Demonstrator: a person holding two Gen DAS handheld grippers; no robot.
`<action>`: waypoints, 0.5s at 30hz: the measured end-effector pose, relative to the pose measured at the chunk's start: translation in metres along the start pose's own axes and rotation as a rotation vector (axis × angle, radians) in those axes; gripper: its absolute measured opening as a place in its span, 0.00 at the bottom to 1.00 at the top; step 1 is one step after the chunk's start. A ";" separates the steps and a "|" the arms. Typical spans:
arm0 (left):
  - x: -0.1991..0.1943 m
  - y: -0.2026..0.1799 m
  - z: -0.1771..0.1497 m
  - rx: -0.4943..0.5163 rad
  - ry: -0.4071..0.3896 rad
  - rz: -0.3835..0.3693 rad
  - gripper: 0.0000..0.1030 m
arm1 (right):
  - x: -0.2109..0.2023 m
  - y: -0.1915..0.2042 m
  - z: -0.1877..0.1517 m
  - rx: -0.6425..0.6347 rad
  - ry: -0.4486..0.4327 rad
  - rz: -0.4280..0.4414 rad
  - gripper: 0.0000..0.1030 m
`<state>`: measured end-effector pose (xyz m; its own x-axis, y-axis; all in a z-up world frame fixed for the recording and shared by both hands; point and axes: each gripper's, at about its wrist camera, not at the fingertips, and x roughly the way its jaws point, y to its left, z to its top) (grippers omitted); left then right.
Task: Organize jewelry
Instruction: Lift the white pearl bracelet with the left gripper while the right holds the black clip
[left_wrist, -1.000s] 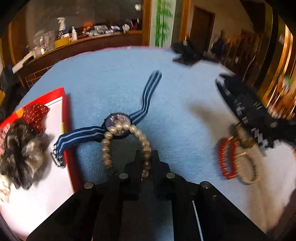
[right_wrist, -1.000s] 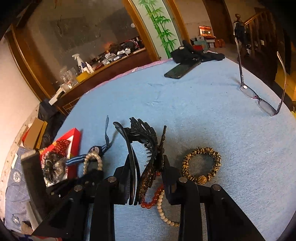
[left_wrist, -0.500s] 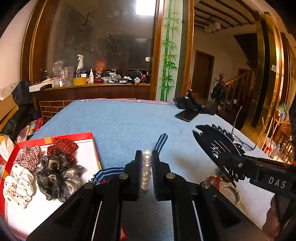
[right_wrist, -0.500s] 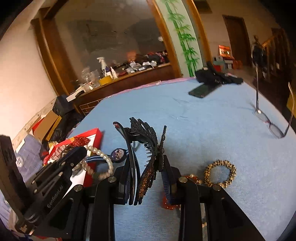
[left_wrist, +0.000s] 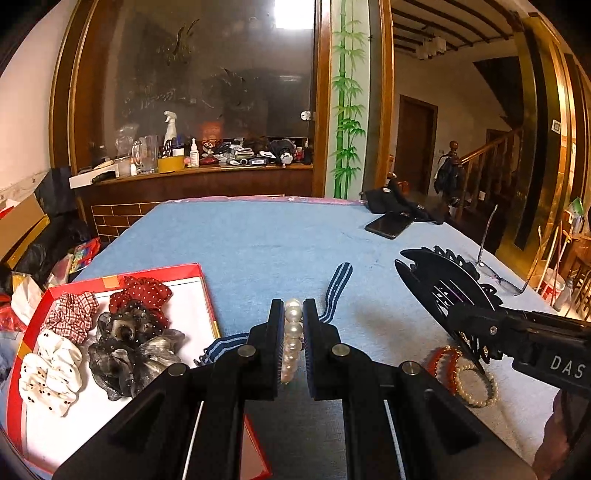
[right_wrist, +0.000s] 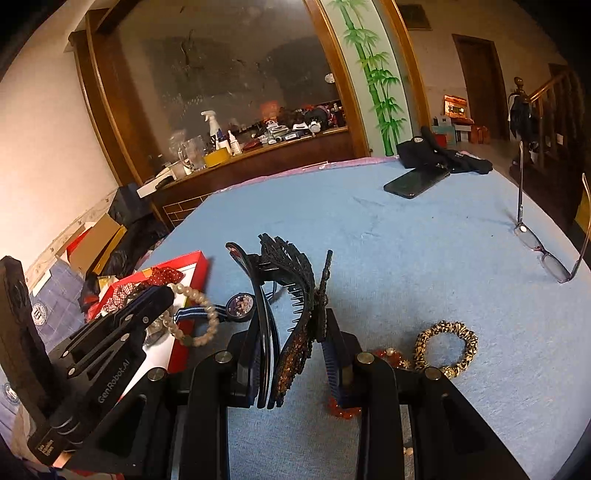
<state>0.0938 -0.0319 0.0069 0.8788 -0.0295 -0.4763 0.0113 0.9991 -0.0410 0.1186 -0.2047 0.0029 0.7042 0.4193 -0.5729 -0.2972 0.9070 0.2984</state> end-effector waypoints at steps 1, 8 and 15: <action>0.000 0.000 0.000 0.000 0.000 0.004 0.09 | 0.000 0.000 0.000 0.000 0.001 0.001 0.30; 0.001 -0.001 -0.003 0.017 -0.003 0.052 0.09 | 0.001 0.001 -0.001 -0.005 -0.002 -0.001 0.30; 0.000 -0.003 -0.003 0.034 -0.004 0.074 0.09 | 0.000 0.000 -0.002 -0.003 0.000 -0.005 0.30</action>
<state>0.0927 -0.0353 0.0044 0.8799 0.0445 -0.4730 -0.0375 0.9990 0.0242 0.1173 -0.2043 0.0012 0.7054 0.4147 -0.5748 -0.2958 0.9092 0.2929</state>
